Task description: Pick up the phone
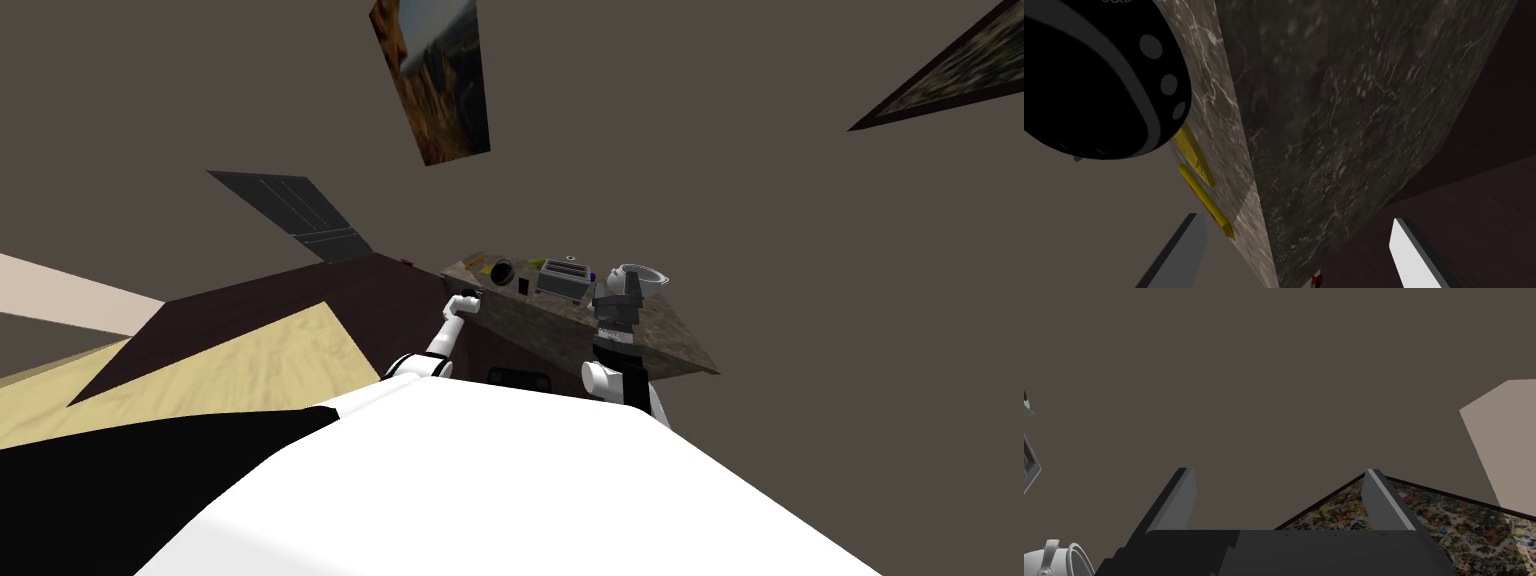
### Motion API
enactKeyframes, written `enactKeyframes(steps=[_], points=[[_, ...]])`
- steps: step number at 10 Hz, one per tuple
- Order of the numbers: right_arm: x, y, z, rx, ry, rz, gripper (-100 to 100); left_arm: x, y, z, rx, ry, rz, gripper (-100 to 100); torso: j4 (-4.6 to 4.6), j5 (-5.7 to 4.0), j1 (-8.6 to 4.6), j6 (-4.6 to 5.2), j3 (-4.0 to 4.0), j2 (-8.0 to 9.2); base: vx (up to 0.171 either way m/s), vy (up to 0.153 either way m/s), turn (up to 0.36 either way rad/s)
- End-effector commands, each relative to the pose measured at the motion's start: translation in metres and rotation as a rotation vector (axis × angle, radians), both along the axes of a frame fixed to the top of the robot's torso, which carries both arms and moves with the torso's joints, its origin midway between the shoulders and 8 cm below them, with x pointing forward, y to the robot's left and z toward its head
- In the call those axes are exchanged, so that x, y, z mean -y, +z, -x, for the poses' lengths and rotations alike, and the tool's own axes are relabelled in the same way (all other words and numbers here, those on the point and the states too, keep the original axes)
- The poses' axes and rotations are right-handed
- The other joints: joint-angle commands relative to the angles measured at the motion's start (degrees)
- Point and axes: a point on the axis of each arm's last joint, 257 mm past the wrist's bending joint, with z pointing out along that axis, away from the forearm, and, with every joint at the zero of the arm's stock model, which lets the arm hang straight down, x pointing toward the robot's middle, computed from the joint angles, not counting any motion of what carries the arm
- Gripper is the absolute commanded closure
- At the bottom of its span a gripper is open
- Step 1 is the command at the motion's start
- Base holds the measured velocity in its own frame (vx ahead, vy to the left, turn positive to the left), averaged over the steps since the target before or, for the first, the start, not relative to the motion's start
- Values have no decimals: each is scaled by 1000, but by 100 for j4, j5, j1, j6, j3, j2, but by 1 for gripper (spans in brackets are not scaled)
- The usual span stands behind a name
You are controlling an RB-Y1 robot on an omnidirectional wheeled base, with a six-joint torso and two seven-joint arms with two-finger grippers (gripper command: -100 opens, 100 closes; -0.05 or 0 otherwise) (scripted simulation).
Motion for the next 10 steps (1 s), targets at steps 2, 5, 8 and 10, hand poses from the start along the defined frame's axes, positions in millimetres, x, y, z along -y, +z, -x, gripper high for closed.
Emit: enactKeyframes(steps=[2, 5, 8, 10], points=[[0, 0, 0, 0, 0, 0, 0, 2, -8, -1, -71, 5, -4, -100, 0, 0, 0, -1, 0, -1, 6, -11, -9], [0, 0, 0, 0, 0, 0, 0, 4, -11, -3, -141, 9, -11, -100, -1, -1, -1, -2, -1, -1, 9, -16, -27], [0, 0, 0, 0, 0, 0, 0, 4, -10, -6, -235, 17, -23, -100, -1, -1, -2, -2, -2, -2, 18, -26, -44], [0, 0, 0, 0, 0, 0, 0, 7, -10, -5, -272, 18, -25, -100, -2, -2, -7, -2, -3, -6, 17, -23, -15]])
